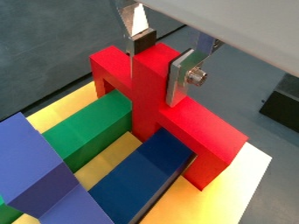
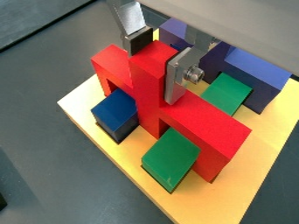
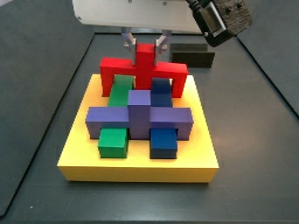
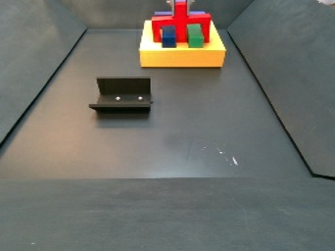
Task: Pick up the red object. Move up. Move to above the board. Insert the red object.
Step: Insert the red object.
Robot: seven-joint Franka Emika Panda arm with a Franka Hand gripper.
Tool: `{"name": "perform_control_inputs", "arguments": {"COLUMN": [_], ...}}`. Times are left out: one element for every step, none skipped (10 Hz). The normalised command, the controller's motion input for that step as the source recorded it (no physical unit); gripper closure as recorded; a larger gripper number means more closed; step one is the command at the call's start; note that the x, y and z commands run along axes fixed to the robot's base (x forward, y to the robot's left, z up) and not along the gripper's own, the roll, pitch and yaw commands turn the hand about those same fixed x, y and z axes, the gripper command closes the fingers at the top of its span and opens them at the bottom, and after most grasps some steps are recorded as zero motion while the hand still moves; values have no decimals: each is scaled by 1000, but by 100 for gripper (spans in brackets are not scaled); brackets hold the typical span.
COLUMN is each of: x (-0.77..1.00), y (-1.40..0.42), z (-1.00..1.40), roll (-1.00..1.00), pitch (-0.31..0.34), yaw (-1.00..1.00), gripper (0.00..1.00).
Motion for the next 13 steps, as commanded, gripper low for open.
{"name": "perform_control_inputs", "arguments": {"x": [97, 0, 0, 11, 123, 160, 0, -46, 0, 0, 0, 0, 0], "y": [0, -11, -3, -54, -71, 0, 20, 3, 6, 9, 0, 0, 0], "z": [-303, -240, -294, -280, -231, -311, -429, -323, -277, -360, -366, -91, 0], "roll": [0, 63, 71, 107, 160, 76, 24, 0, 0, 0, -3, 0, 0], "pitch": [-91, -34, -44, -16, 0, 0, -106, -116, -60, -121, -164, 0, 0], "yaw": [0, 151, 214, 260, 340, 237, 0, 0, 0, 0, 0, 0, 0], "gripper": [100, 100, 100, 100, 100, 100, 100, 100, 100, 100, 100, 100, 100]}}
